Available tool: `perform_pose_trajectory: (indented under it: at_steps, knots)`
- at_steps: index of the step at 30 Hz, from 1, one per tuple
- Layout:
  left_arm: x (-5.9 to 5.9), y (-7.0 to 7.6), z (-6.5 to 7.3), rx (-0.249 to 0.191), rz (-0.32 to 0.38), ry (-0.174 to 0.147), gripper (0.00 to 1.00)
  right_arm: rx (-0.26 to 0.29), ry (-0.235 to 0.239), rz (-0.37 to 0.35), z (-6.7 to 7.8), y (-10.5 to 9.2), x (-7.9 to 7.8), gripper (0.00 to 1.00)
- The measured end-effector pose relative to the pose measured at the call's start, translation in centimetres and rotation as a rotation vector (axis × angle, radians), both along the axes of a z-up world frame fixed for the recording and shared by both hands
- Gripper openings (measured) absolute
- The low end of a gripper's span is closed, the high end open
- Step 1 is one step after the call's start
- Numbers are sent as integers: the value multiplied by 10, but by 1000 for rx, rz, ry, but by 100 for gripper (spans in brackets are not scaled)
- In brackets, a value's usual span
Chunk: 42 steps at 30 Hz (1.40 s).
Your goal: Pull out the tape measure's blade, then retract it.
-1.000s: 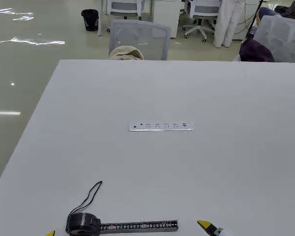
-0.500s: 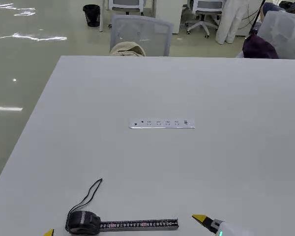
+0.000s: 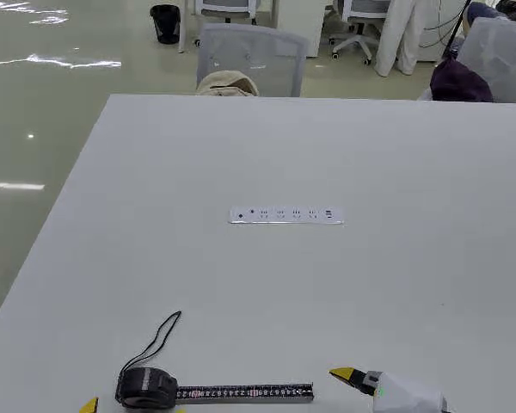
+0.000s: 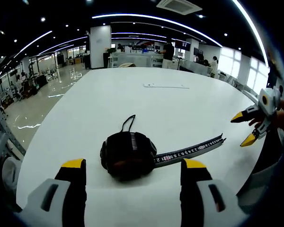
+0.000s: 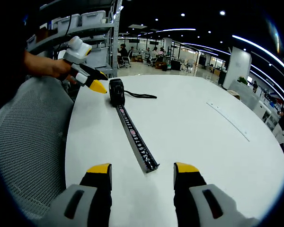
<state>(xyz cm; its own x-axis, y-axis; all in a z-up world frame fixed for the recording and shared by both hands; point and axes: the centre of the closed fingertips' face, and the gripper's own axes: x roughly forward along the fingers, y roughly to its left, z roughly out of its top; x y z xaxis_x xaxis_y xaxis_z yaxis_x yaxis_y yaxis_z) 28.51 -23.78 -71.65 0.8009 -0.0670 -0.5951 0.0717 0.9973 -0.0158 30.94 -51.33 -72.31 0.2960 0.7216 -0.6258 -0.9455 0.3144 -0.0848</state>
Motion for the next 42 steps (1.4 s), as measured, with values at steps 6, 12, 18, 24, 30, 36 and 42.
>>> perform_pose_trajectory:
  at_steps: [6,12,18,24,30,36,42]
  knots:
    - [6,0,-7,7,7,1,77,-6,14,40,-10,0,7,47]
    - [8,3,-14,16,13,14,75,-11,30,97,-18,3,9,44]
    - [12,4,-17,20,23,12,74,-3,49,159,-28,6,9,43]
    - [16,6,-19,27,30,13,73,4,66,195,-36,8,13,39]
    - [20,6,-22,35,33,16,72,21,83,210,-42,11,19,33]
    - [23,7,-23,38,39,17,71,22,103,235,-49,15,19,28]
    - [23,9,-26,45,53,22,70,32,113,245,-53,16,21,24]
